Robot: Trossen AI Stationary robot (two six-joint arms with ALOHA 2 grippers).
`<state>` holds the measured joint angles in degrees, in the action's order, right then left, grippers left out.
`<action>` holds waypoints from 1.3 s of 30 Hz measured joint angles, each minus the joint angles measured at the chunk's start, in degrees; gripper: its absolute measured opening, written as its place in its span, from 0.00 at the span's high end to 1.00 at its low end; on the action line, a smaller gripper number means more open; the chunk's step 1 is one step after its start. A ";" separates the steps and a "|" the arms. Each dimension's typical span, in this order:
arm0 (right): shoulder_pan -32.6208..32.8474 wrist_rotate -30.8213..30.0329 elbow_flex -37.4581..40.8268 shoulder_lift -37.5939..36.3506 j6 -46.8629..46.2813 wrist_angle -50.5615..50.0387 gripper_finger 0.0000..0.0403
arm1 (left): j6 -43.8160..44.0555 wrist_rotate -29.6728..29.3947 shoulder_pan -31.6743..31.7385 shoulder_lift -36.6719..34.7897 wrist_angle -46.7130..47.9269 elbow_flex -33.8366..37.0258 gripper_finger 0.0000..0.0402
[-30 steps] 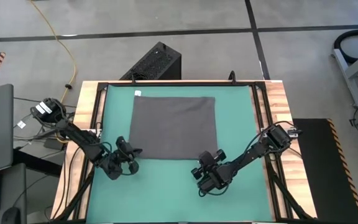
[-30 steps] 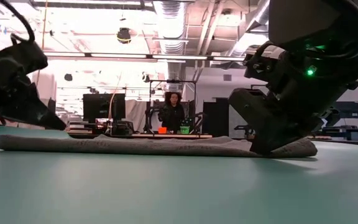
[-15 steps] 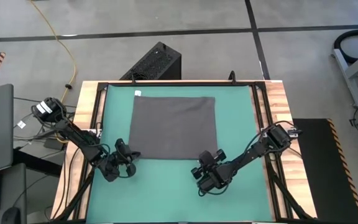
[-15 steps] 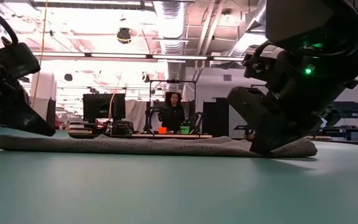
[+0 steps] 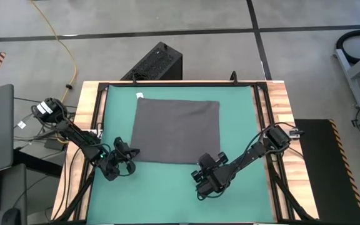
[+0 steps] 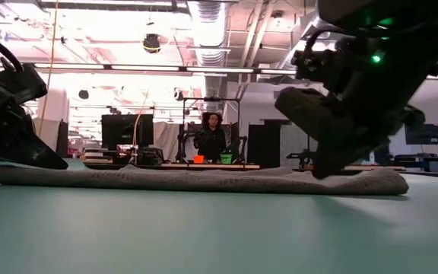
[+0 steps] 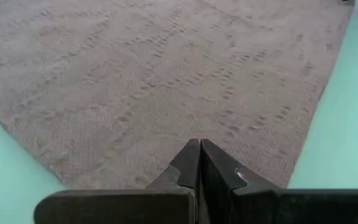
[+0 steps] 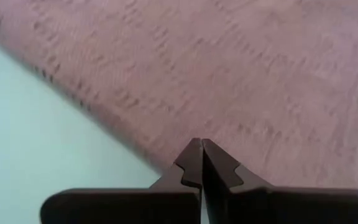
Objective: Roll towel
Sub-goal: Fold the microfiber towel
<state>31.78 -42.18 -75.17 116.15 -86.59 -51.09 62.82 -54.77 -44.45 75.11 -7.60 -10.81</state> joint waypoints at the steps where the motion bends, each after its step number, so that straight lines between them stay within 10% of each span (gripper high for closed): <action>1: -0.06 -0.08 -0.29 -0.06 0.40 -0.15 0.95 | 0.01 -0.18 0.01 0.00 0.02 0.00 1.00; 18: 2.38 -0.48 -10.35 -0.82 18.74 -3.75 0.88 | -30.10 -4.49 1.56 -5.98 -14.27 -10.66 1.00; 25: 2.47 7.52 -15.83 -0.85 37.19 -8.44 0.62 | -40.41 13.13 8.24 0.54 -28.98 -10.73 1.00; 30: 3.07 7.66 -15.39 -0.89 34.52 -19.50 0.40 | -43.57 15.00 10.26 5.89 -35.22 -10.75 1.00; 39: 4.91 8.85 -14.62 -0.62 33.78 -23.86 0.37 | -43.09 21.54 15.01 8.22 -36.96 -10.82 1.00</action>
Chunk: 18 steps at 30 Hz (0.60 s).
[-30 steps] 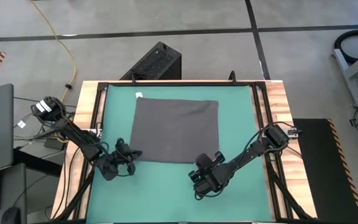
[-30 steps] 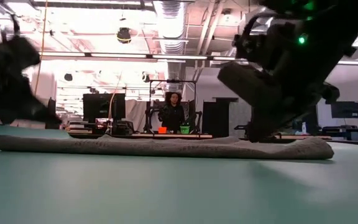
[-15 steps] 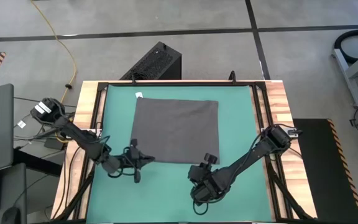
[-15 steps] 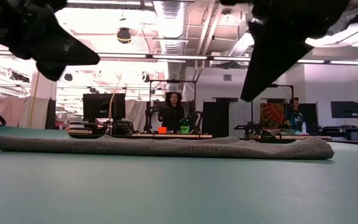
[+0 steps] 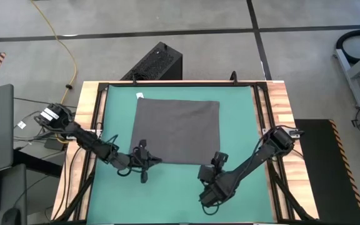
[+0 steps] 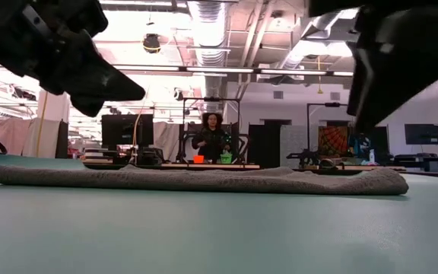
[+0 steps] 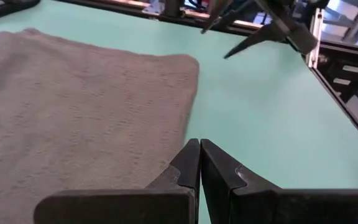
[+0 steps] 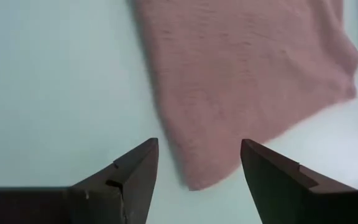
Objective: Roll towel
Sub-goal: Fold the microfiber towel
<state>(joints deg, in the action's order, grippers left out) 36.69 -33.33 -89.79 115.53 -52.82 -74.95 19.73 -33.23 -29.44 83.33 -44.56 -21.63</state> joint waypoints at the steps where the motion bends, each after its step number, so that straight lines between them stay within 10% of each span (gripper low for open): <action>1: 0.32 0.03 0.80 0.09 0.04 0.79 0.37 | 0.05 0.16 0.48 0.00 0.00 0.00 1.00; 18: -0.69 -2.79 14.45 0.30 -13.68 7.51 0.45 | -0.20 0.49 2.72 0.02 0.18 0.00 1.00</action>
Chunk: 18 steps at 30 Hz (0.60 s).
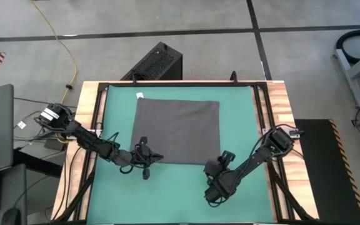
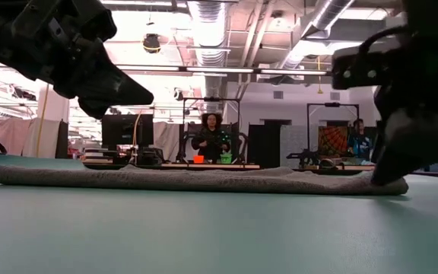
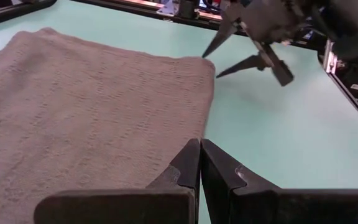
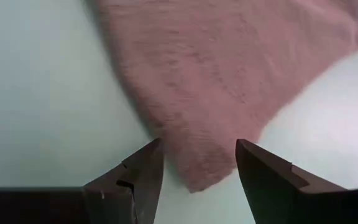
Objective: Roll towel
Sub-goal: Fold the microfiber towel
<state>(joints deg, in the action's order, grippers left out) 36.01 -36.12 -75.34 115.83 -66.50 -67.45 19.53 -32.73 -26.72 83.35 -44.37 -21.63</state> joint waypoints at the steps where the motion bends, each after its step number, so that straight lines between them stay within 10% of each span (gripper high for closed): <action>1: -0.26 -0.05 0.20 -0.02 -0.67 -0.59 0.45 | 0.00 -0.01 0.00 0.00 0.04 0.00 1.00; 10: 0.75 1.91 -4.12 0.00 0.97 -1.93 0.45 | 0.07 -0.50 0.00 0.02 1.39 0.00 1.00; 18: 0.77 -8.60 -9.01 -0.07 2.82 -9.65 0.45 | -0.18 -1.19 0.15 0.02 1.46 0.00 1.00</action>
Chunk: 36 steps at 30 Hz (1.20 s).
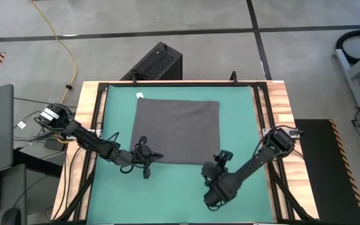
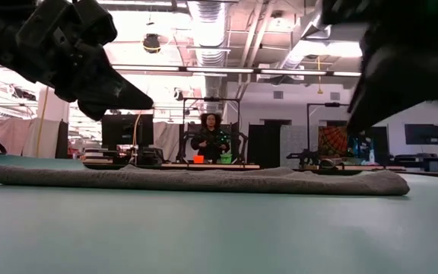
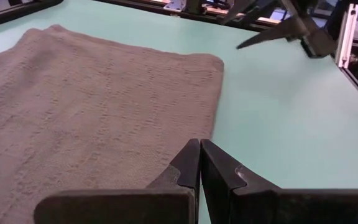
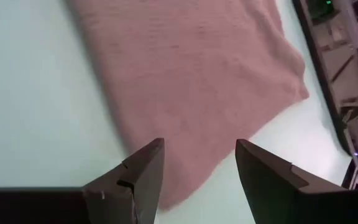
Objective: Roll towel
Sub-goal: Fold the microfiber towel
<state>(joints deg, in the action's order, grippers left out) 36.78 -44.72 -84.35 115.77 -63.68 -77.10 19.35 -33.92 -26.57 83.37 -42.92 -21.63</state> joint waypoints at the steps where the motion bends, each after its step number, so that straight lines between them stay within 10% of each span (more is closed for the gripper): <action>1: -0.64 0.19 0.90 0.00 0.44 0.80 0.45 | -0.04 -0.04 0.01 0.00 -0.02 0.00 1.00; 19: -2.17 7.76 13.69 -0.11 -3.21 14.79 0.45 | 1.09 0.16 0.03 0.00 3.54 0.02 1.00; 36: 1.76 5.79 0.32 0.04 7.69 6.24 0.45 | 0.80 0.16 0.04 0.00 3.58 0.02 1.00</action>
<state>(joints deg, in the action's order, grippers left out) 38.55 -38.93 -84.03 115.81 -55.99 -70.86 20.15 -33.76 -26.52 83.37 -39.33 -21.61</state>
